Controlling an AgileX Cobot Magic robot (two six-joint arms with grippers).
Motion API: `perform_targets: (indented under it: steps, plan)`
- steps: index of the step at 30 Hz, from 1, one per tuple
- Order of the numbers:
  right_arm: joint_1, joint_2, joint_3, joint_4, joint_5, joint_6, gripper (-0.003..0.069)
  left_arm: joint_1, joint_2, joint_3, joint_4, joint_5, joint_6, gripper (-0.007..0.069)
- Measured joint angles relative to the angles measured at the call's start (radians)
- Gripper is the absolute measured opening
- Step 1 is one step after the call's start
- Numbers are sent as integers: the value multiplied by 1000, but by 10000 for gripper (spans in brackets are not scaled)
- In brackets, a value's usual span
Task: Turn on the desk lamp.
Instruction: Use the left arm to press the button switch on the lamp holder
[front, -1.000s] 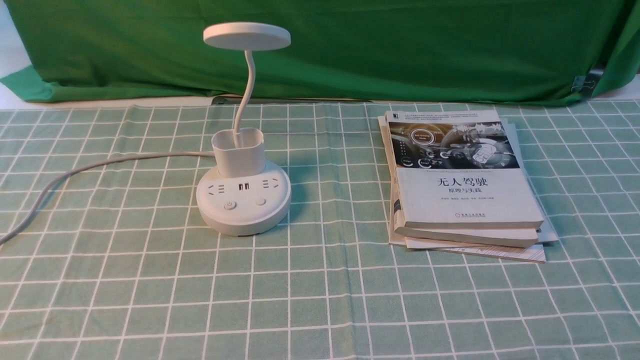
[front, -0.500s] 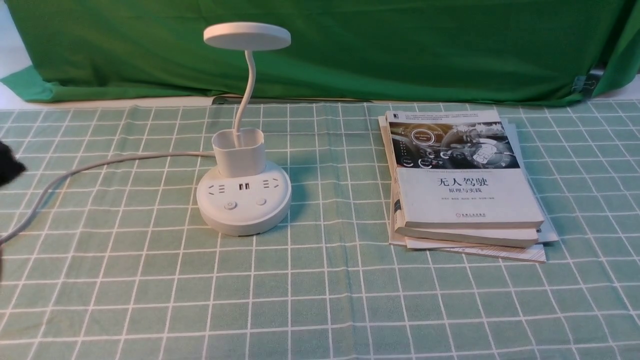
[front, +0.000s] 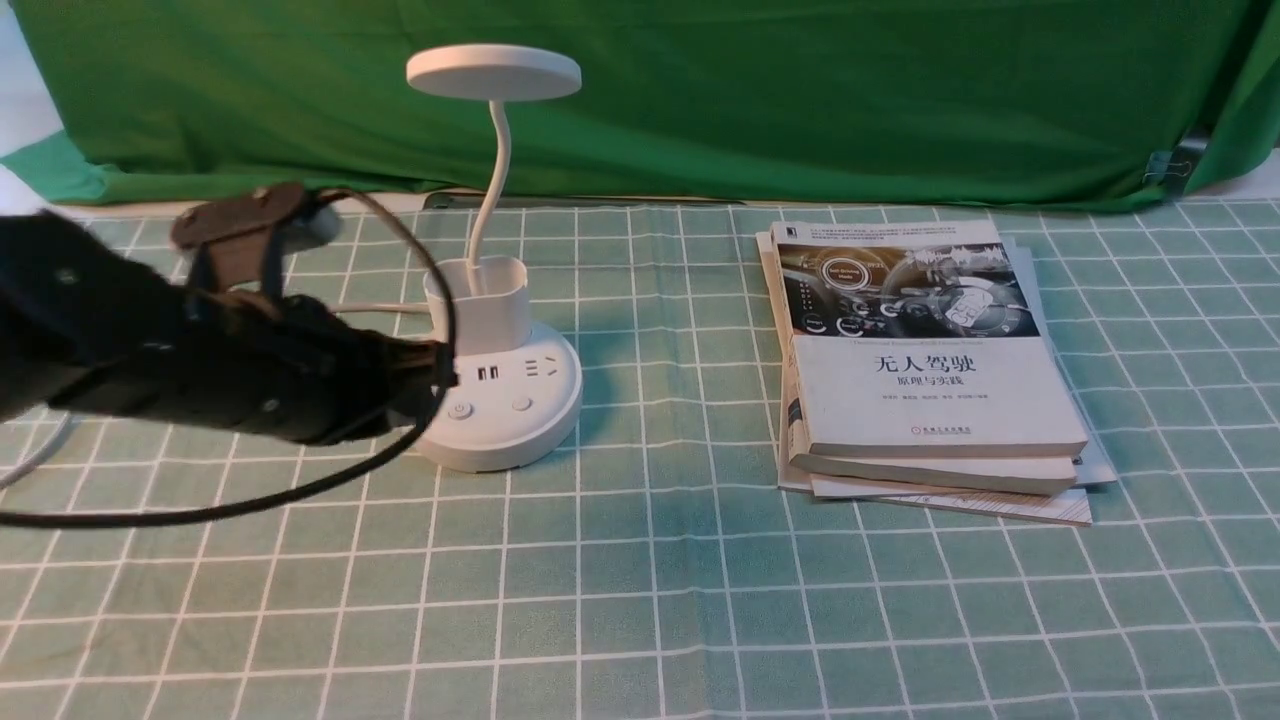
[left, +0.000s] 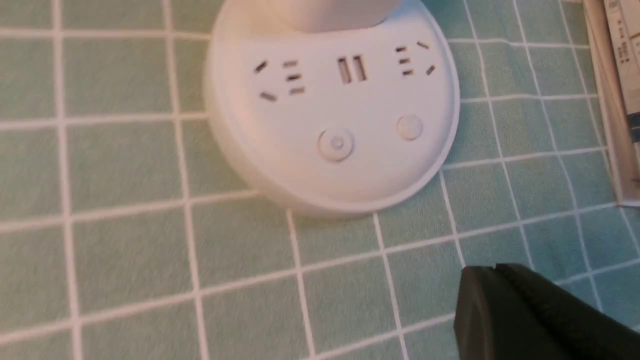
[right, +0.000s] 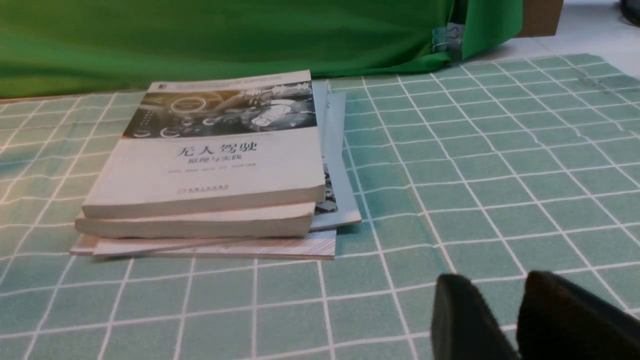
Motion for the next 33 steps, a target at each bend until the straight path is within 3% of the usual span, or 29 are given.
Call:
perform_targets:
  steps: [6, 9, 33]
  plan:
    - [0, 0, 0, 0, 0, 0, 238, -124, 224, -217, 370, 20, -278, 21]
    - [0, 0, 0, 0, 0, 0, 238, -140, 307, -287, 436, 59, -316, 21]
    - [0, 0, 0, 0, 0, 0, 238, -141, 408, -334, 593, 28, -452, 21]
